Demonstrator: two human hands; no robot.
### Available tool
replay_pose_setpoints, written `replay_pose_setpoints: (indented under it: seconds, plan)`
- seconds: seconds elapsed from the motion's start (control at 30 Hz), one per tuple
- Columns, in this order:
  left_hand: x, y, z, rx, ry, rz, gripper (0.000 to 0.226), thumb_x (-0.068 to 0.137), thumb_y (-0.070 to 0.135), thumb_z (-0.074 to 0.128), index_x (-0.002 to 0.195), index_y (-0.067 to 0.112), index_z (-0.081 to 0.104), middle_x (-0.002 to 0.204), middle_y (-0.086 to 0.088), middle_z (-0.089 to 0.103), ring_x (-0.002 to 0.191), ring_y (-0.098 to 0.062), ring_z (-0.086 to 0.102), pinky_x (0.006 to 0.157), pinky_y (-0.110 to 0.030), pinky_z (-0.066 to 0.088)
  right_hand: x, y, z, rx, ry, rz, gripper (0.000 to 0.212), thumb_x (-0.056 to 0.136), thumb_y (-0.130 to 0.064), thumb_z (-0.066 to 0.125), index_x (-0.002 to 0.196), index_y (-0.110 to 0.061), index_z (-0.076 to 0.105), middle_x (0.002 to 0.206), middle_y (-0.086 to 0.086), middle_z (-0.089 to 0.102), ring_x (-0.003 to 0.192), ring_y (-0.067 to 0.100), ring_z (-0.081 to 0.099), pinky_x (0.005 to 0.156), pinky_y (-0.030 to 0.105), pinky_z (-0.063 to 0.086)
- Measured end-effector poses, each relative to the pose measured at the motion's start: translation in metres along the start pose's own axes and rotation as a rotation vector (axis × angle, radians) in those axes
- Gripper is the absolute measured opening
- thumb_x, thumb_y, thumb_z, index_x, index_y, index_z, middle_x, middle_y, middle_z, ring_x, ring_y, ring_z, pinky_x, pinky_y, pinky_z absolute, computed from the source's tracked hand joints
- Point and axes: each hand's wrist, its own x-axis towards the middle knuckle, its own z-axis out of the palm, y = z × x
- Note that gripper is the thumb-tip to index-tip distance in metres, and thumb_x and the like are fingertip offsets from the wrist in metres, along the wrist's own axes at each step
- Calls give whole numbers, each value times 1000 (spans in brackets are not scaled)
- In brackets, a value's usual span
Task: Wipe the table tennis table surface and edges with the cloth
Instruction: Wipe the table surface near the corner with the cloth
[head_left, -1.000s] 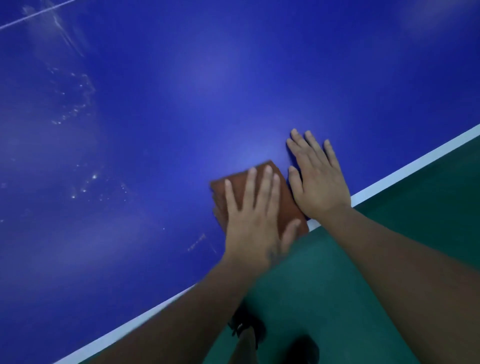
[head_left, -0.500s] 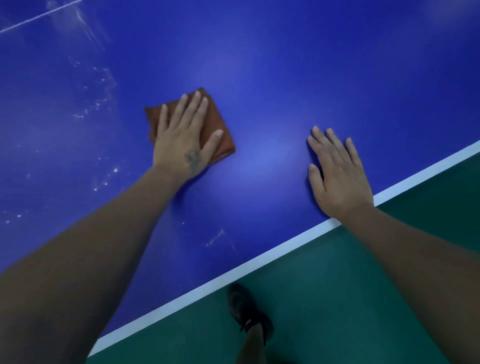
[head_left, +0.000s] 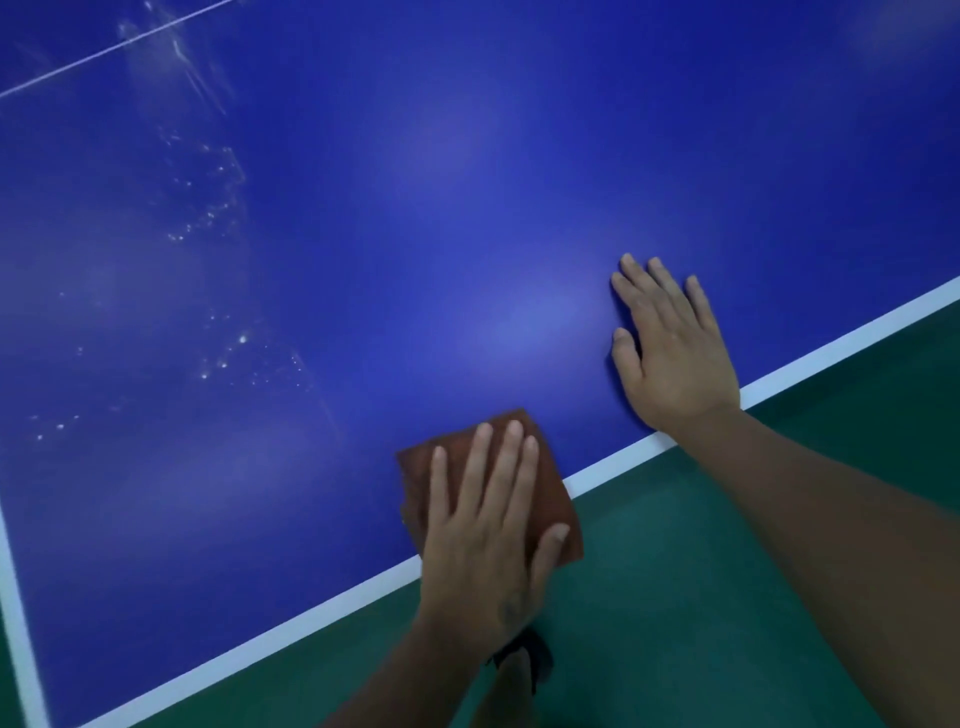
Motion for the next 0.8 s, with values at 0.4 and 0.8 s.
replay_pose_setpoints:
  seconds: [0.4,0.8]
  plan:
    - [183,-90,-23,3,52,-218,77,110,61,22,172,16,18,180,-1,15,167,-25,9,133,-61,5,0,0,-1,5,-18,-2,58,107,-31,34,163,-17,30,174,-7,18,162,14,8,131,48,9]
    - [28,-23,-2,-61,7,226,75,110,61,34,172,21,21,181,5,9,167,-19,3,133,-56,10,-3,-6,-3,-13,-17,14,61,105,-33,27,163,-15,30,174,-5,18,162,15,9,132,48,8]
